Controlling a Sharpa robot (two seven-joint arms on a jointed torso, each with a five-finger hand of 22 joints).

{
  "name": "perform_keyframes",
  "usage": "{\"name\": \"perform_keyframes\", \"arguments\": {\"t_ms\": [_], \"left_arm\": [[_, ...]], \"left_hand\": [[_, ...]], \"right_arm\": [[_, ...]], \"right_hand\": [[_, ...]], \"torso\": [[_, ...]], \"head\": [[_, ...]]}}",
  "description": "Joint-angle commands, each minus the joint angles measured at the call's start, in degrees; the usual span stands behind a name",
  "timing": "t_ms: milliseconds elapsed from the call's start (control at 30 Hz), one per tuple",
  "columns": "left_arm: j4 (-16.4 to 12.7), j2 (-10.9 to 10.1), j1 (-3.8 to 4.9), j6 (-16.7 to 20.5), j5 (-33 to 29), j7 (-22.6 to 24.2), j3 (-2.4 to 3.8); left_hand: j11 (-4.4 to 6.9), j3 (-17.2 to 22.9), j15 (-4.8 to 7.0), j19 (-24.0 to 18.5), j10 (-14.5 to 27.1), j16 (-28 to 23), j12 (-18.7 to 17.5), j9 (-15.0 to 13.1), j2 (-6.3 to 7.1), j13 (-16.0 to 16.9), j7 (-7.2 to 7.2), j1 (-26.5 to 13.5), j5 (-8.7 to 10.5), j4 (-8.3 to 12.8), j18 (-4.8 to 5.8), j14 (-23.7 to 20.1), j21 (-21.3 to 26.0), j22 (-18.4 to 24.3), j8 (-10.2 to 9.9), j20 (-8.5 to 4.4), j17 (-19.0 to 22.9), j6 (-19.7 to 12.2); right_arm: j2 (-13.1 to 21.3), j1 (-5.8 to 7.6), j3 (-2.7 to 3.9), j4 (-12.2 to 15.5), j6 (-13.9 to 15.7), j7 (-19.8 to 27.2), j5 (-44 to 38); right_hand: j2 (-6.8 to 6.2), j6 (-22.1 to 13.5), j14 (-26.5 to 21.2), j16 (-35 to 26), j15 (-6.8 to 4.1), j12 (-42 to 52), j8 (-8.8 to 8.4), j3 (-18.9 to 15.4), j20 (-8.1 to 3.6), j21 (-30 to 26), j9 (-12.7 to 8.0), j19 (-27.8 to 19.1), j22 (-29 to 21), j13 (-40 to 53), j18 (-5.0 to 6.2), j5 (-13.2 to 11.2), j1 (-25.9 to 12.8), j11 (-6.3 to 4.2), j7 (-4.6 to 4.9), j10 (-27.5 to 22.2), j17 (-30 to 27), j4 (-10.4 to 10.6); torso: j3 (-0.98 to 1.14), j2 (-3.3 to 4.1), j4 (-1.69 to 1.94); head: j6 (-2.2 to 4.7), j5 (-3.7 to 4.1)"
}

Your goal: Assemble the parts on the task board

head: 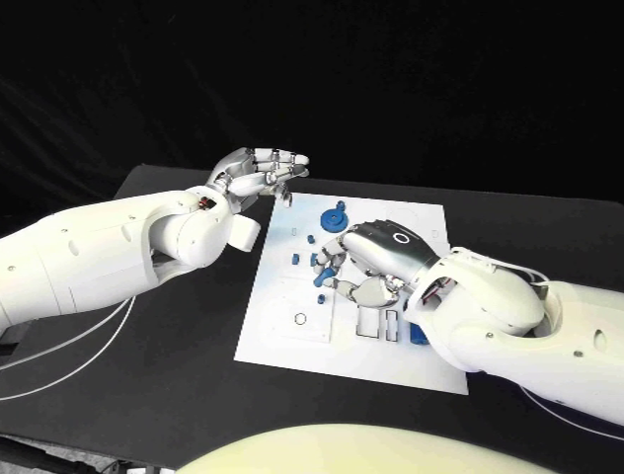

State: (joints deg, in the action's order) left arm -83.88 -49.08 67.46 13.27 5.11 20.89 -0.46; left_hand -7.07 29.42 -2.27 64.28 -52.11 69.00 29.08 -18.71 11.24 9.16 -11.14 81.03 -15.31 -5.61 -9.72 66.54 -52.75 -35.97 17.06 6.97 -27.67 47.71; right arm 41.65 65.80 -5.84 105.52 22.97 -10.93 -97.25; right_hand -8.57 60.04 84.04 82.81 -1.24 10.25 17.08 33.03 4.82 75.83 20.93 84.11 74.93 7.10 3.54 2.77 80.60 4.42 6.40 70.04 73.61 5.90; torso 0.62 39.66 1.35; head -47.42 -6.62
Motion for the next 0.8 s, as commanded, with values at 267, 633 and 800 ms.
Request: {"name": "perform_keyframes", "arguments": {"t_ms": [267,633,800], "left_arm": [[-0.09,0.59,-0.02,-0.97,-0.22,0.18,0.03],[-0.05,0.64,-0.02,-1.02,-0.22,0.08,0.03],[-0.06,0.65,-0.02,-1.03,-0.22,0.06,0.03]], "left_hand": [[-0.04,0.37,-0.03,-0.31,0.34,-0.15,0.35,-0.01,0.05,0.08,-0.03,-0.43,-0.29,-0.06,-0.71,-0.52,0.33,0.05,-0.06,0.08,0.05,-0.28],[-0.05,0.41,-0.04,-0.31,0.41,-0.13,0.41,-0.03,0.01,0.10,-0.04,-0.48,-0.29,-0.05,-0.70,-0.54,0.31,0.01,-0.03,0.10,0.05,-0.31],[-0.05,0.41,-0.04,-0.31,0.41,-0.13,0.41,-0.03,0.01,0.10,-0.04,-0.48,-0.29,-0.05,-0.70,-0.54,0.31,0.01,-0.03,0.10,0.05,-0.31]], "right_arm": [[-5.50,-3.84,-0.98,-5.40,-1.20,2.53,-0.79],[-7.57,-4.94,-1.41,-8.20,-2.79,2.48,-1.67],[-7.89,-5.12,-1.52,-8.69,-3.70,2.17,-2.07]], "right_hand": [[0.17,-0.04,2.82,0.27,-0.10,-0.29,0.10,0.02,-0.38,-0.18,3.16,1.49,10.03,0.03,-0.76,0.44,-0.62,-1.37,0.42,0.98,-0.09,-0.41],[0.18,-0.08,2.82,0.26,-0.09,-0.33,0.09,0.06,-0.37,-0.26,3.17,1.47,10.00,0.03,-0.74,0.45,-0.65,-1.36,0.44,0.97,-0.10,-0.43],[0.18,-0.15,2.81,0.24,-0.06,-0.40,0.07,0.15,-0.36,-0.30,3.19,1.46,10.00,0.03,-0.74,0.47,-0.74,-1.32,0.48,0.95,-0.16,-0.47]], "torso": [[0.04,0.10,-0.16],[0.12,0.05,-0.04],[0.14,0.07,-0.12]], "head": [[-0.65,-1.62],[-1.17,-2.04],[-1.22,-2.03]]}}
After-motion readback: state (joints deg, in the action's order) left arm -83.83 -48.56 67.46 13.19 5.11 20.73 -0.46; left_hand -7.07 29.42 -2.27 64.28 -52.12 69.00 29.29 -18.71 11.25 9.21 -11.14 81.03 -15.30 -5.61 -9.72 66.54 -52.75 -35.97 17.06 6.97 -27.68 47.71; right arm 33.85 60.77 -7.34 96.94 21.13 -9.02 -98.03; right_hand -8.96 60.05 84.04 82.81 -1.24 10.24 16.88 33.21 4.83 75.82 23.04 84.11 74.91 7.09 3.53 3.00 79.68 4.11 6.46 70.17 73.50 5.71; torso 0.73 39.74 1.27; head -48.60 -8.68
